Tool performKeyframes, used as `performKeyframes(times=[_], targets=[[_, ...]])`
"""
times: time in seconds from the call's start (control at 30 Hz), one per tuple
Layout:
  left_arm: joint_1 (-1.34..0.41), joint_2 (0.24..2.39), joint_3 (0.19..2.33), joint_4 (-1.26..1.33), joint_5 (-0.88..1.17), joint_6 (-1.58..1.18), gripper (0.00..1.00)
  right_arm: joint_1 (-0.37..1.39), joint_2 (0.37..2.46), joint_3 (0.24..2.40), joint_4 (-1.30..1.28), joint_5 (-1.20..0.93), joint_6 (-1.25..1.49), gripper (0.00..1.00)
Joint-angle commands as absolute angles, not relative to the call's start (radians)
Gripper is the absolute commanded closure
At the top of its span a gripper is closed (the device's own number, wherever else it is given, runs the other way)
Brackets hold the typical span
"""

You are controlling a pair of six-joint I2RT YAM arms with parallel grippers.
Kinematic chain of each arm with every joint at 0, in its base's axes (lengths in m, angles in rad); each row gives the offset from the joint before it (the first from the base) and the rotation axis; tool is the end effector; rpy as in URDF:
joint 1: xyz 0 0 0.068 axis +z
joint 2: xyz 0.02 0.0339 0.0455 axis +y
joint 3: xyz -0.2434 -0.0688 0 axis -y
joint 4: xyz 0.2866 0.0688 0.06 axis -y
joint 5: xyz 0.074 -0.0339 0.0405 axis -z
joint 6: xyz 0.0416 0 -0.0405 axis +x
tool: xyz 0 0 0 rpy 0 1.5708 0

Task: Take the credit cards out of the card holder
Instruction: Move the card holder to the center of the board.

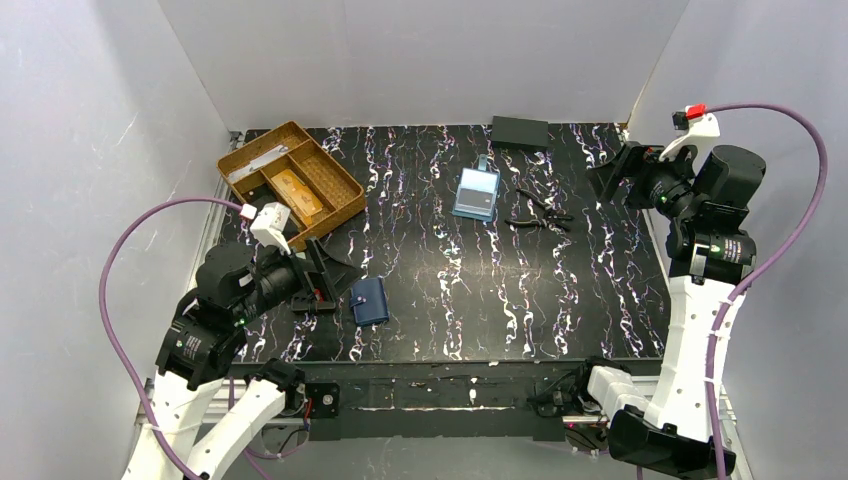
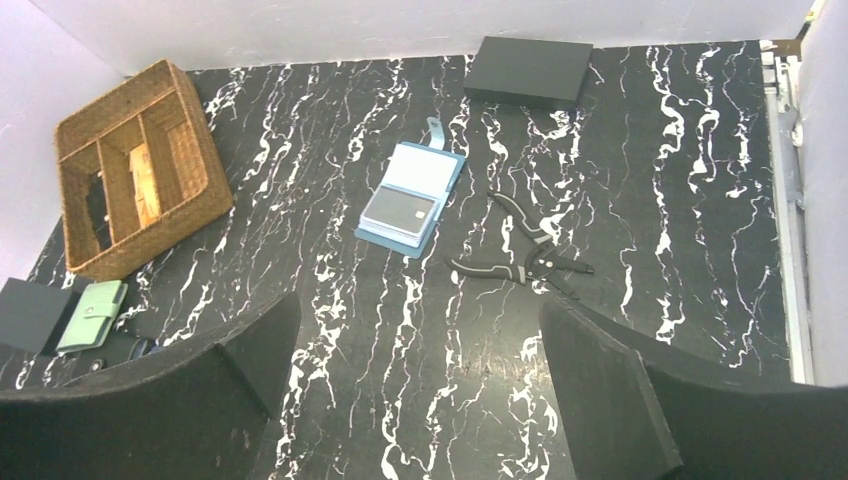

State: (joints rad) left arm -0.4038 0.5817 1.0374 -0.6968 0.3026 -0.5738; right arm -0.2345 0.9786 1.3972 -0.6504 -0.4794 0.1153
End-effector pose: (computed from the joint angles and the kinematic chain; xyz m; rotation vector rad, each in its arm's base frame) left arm 0.1404 -0.0735 0.4001 0.0648 1.9082 -0.9530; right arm 0.2277 -0.0347 0.4613 -0.0289 1.7889 0.3457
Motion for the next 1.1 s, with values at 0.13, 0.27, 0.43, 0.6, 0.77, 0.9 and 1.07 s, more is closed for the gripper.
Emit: performKeyframes(times=[0.13,0.27,0.43,0.6,0.77,0.9,1.07], targets=[[-0.404,0.592,1.064,-0.699,0.293,-0.568,0.02,-0.241,0.960,1.407,-0.604,-0.538,0.160,0.01],[-0.404,0.594,1.052,-0.688,0.300,-0.571,0.02,-0.241,0.968,1.396,-0.593,-0.537,0.181,0.02],[-0.405,0.596,1.010,-0.685,0.329,-0.575,0.02,-0.241,0.966,1.331,-0.614,-0.734,-0.036,0.02],[-0.404,0.627,0.899,-0.698,0.377,-0.629,0.02,-0.240,0.962,1.157,-0.717,-1.030,-0.393,0.02],[-0.448,0.722,0.845,-0.768,0.310,-0.634,0.02,-0.228,0.973,1.034,-0.753,-1.013,-0.570,0.02],[-0.626,0.870,0.876,-0.830,0.099,-0.625,0.02,-0.151,1.034,0.962,-0.759,-0.974,-0.635,0.02],[-0.677,0.970,0.861,-0.778,0.034,-0.644,0.02,-0.051,1.063,0.862,-0.655,-0.891,-0.632,0.02]])
